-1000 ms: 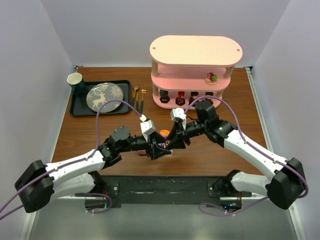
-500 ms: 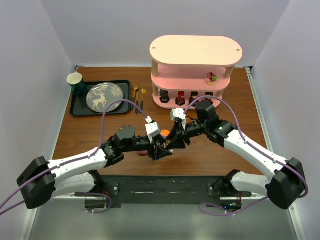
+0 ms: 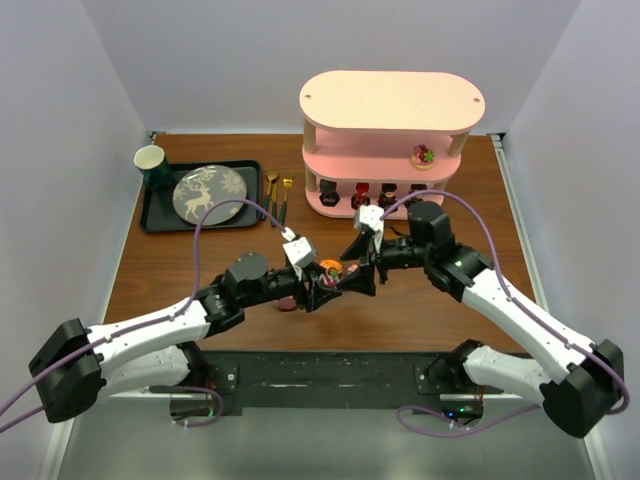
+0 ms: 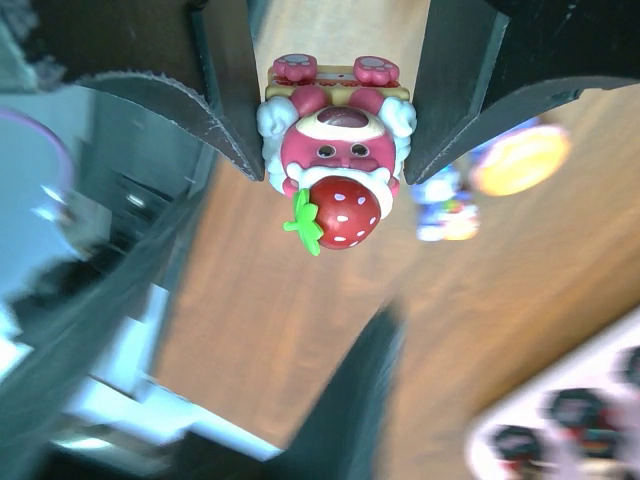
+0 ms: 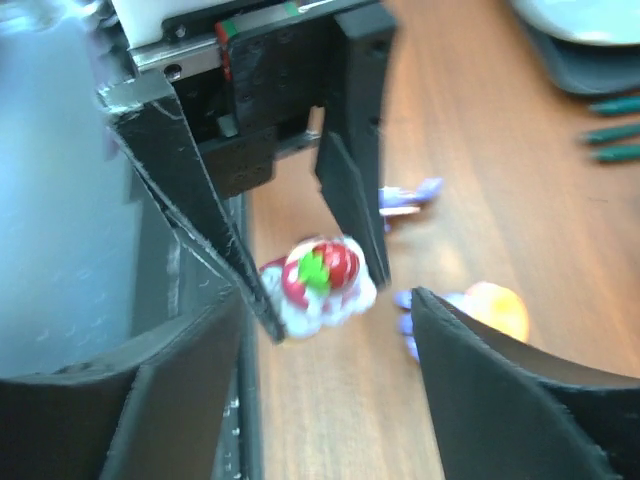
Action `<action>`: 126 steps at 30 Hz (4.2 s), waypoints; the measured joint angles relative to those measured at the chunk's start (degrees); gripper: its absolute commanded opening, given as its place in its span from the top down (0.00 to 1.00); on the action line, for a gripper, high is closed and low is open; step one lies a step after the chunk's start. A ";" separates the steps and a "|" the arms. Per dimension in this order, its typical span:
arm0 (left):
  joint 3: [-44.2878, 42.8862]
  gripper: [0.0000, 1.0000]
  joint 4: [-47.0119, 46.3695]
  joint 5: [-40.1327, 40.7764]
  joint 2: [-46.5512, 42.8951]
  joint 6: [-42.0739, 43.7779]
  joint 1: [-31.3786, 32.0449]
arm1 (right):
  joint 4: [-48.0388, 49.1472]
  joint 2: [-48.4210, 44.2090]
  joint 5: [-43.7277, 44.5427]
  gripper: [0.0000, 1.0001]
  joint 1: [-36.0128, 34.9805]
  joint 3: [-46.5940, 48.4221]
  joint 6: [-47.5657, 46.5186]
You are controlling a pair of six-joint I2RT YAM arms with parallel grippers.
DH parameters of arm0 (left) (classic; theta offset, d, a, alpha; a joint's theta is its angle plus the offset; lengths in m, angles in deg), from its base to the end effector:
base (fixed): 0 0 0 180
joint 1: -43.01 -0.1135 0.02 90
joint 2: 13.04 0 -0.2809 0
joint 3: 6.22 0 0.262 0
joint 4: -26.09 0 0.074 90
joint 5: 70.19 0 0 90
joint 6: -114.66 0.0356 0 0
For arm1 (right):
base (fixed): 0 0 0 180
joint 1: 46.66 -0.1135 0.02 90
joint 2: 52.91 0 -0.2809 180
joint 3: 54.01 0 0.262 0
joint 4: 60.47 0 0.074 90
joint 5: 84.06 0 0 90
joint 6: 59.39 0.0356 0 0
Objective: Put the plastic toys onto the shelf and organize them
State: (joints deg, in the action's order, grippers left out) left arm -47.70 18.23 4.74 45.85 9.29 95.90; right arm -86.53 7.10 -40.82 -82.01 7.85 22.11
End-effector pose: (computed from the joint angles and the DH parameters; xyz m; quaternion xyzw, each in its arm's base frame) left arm 0.1324 -0.1904 0.2576 0.3236 0.6895 -0.4421 0.4738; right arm 0.1736 0.1549 0.3249 -0.4877 0.6345 0.4398 0.4075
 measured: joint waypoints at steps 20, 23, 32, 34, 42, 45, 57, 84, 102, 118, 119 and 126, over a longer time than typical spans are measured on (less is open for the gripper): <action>-29.11 0.99 -2.45 36.02 24.98 4.52 -0.35 | -6.45 -24.44 61.72 0.01 2.03 -8.28 20.72; -34.62 0.99 -3.19 38.25 30.86 6.08 -0.98 | -7.76 -26.36 66.47 0.01 2.05 -10.14 21.68; -46.66 0.99 -3.48 43.95 43.43 10.84 -2.27 | -10.47 -29.49 71.45 0.01 2.05 -10.80 22.62; -48.02 0.98 -3.56 45.07 44.76 11.39 -2.43 | -10.43 -30.10 71.56 0.01 2.05 -10.84 22.60; -53.07 0.96 -3.63 49.07 50.47 11.54 -2.80 | -10.51 -30.47 71.52 0.01 2.05 -11.43 22.60; -54.45 0.96 -3.72 49.96 52.06 11.54 -2.91 | -10.51 -30.53 71.47 0.01 2.05 -11.50 22.58; -55.23 0.92 -9.46 53.64 54.84 11.52 -3.54 | -10.56 -31.26 71.06 0.02 2.03 -11.78 22.58; -58.99 0.43 -15.47 54.53 60.50 11.30 -5.18 | -10.56 -30.99 69.53 0.01 2.05 -12.00 22.36; -57.33 0.01 -17.68 54.49 59.76 11.32 -5.20 | -10.58 -29.94 67.76 0.02 2.03 -12.00 21.94; -43.85 0.00 -18.91 55.43 46.93 11.28 -4.22 | -10.56 -29.77 67.58 0.01 2.03 -12.00 21.55; -42.47 0.00 -18.73 55.82 45.51 11.10 -3.93 | -10.56 -29.70 67.34 0.01 2.03 -12.00 21.51; -33.14 0.00 -16.65 57.29 33.29 8.50 -1.01 | -10.97 -28.74 64.52 0.02 2.05 -12.00 21.51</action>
State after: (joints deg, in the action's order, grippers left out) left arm -80.84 1.57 62.02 79.14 17.79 94.89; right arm -97.50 -21.64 23.70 -79.96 -4.15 43.62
